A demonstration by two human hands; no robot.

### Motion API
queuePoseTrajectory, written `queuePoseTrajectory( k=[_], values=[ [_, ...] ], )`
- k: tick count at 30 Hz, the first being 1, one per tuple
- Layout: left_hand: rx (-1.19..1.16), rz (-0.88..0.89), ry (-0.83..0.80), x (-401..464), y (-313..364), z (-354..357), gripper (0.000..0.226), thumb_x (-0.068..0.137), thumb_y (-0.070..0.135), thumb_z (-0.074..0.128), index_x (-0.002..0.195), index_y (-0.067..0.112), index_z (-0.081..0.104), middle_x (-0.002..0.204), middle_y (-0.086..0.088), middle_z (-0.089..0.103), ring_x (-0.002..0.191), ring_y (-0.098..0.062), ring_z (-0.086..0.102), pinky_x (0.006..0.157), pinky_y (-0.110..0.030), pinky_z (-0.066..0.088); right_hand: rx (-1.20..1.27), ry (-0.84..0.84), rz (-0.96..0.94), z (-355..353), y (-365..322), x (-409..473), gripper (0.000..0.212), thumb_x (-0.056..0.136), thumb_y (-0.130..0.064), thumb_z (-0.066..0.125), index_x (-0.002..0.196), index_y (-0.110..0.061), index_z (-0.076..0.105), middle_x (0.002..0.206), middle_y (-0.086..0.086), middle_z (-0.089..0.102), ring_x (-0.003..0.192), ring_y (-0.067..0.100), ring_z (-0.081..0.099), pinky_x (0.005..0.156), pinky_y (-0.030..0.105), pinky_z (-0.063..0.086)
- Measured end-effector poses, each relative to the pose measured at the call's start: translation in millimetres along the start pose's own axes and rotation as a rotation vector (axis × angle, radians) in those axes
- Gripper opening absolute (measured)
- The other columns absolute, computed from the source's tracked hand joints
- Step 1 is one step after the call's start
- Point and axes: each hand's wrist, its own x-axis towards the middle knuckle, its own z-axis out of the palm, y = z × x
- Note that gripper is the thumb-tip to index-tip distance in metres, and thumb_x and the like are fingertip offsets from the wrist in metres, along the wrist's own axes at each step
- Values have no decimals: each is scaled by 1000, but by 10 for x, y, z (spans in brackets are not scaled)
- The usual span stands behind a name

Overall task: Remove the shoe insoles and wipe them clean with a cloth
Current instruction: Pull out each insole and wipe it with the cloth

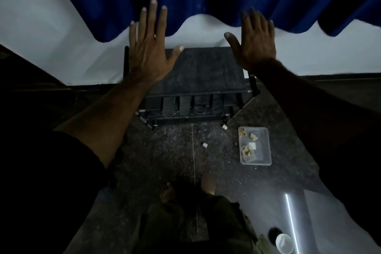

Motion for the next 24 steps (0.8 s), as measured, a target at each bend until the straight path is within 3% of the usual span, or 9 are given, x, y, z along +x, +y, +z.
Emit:
queuePoseTrajectory(
  k=[8, 14, 24],
  values=[
    [68, -10, -10, -540, -372, 1079, 89, 90, 74, 19, 156, 15, 6, 163, -11, 5, 150, -29, 6, 119, -53, 7, -13, 12, -27, 1162, -16, -270, 74, 97, -61, 24, 153, -12, 18, 160, 13, 15, 147, 31, 13, 118, 52, 7],
    [87, -16, 12, -945, -463, 1623, 88, 91, 71, 24, 156, 15, 4, 163, -11, 2, 150, -30, 3, 120, -50, 6, -24, -12, -20, 1854, 17, -594, 78, 97, -63, 21, 153, -11, 15, 160, 14, 13, 148, 30, 10, 119, 51, 5],
    [45, 13, 115, -1537, -221, 1689, 92, 89, 73, 28, 156, 15, 4, 163, -10, 2, 150, -29, 4, 119, -51, 6, 3, 131, 4, 1879, 105, -1325, 76, 96, -63, 24, 153, -13, 16, 160, 12, 15, 148, 28, 12, 118, 52, 6]
  ],
)
